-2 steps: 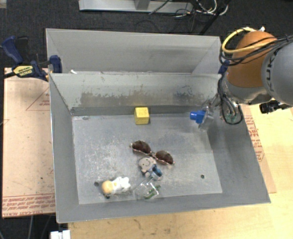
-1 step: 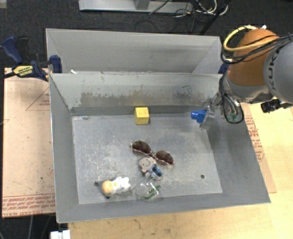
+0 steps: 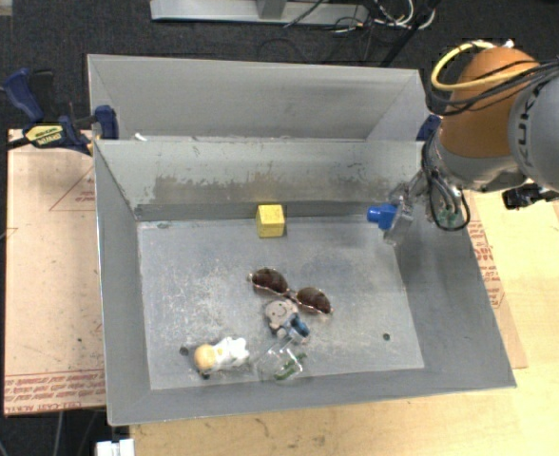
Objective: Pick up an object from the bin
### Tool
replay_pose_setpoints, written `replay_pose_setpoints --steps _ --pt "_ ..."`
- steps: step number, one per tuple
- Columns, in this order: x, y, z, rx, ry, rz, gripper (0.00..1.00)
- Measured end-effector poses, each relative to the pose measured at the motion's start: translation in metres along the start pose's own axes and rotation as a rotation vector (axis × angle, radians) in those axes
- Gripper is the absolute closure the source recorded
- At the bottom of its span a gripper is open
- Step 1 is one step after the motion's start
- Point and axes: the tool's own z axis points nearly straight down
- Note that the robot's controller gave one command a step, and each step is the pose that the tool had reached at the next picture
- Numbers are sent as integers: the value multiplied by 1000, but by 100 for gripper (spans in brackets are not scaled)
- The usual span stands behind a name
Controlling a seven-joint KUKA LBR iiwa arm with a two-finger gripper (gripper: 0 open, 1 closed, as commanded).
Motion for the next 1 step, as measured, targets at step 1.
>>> replay_pose_setpoints --steps 1 --pt "-1 0 -9 0 -3 0 100"
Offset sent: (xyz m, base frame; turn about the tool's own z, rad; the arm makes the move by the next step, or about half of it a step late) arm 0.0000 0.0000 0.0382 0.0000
